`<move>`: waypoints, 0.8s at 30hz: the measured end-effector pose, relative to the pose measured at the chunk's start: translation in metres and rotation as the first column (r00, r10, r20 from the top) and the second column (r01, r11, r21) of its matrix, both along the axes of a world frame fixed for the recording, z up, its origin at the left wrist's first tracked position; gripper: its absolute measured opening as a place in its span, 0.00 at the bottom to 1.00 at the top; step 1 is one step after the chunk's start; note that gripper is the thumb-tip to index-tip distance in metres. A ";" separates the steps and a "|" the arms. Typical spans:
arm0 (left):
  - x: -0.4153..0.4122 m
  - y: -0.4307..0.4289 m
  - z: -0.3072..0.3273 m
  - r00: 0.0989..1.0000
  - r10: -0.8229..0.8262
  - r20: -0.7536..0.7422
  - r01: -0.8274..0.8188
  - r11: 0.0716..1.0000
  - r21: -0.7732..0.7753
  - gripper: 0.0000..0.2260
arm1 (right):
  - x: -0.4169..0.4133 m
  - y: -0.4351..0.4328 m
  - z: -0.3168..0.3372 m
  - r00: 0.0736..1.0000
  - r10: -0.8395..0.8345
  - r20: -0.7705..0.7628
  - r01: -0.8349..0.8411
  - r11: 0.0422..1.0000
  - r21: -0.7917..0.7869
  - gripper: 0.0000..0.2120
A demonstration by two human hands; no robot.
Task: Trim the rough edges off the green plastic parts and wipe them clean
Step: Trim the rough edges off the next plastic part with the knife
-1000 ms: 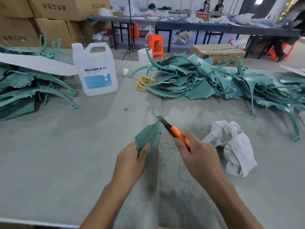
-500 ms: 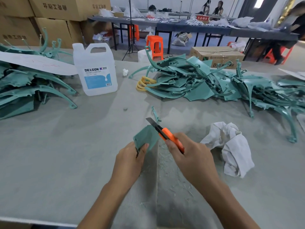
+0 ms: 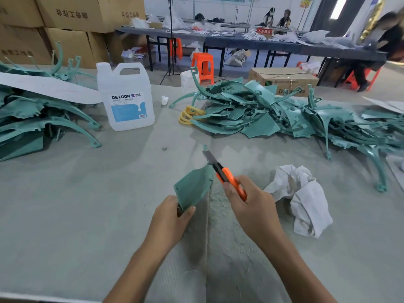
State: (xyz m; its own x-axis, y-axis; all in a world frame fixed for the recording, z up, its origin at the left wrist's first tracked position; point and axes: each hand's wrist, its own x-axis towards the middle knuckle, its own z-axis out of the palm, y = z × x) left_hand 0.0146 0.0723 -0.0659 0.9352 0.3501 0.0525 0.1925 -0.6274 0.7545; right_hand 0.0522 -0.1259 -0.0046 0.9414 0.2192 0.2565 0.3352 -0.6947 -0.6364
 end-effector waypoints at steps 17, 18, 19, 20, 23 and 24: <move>-0.033 0.092 0.160 0.669 0.245 0.702 0.251 0.814 -0.524 0.29 | -0.018 -0.044 -0.022 0.980 -0.029 -0.197 0.119 0.879 0.461 0.17; -0.035 0.098 0.162 0.709 0.254 0.658 0.121 0.875 -0.469 0.30 | -0.018 -0.044 -0.023 0.978 -0.030 -0.204 0.123 0.878 0.462 0.18; -0.036 0.099 0.164 0.744 0.240 0.624 0.014 0.928 -0.372 0.29 | -0.018 -0.046 -0.024 0.977 -0.034 -0.211 0.131 0.876 0.464 0.19; -0.040 0.097 0.165 0.764 0.203 0.612 -0.039 0.962 -0.270 0.25 | -0.018 -0.046 -0.024 0.976 -0.037 -0.216 0.135 0.877 0.461 0.19; -0.047 0.069 0.167 0.845 0.001 0.535 -0.109 0.979 0.171 0.12 | -0.020 -0.048 -0.026 0.970 -0.033 -0.243 0.145 0.875 0.462 0.17; -0.046 0.059 0.165 0.896 -0.040 0.442 -0.119 0.938 0.326 0.14 | -0.021 -0.048 -0.027 0.967 -0.025 -0.255 0.147 0.870 0.471 0.15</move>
State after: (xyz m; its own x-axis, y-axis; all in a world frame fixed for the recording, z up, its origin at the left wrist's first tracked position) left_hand -0.0319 0.1316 0.0989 0.7740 0.2727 0.5715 -0.0754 -0.8564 0.5107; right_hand 0.0311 -0.1735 -0.0311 0.9960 0.0404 0.0796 0.0881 -0.2988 -0.9502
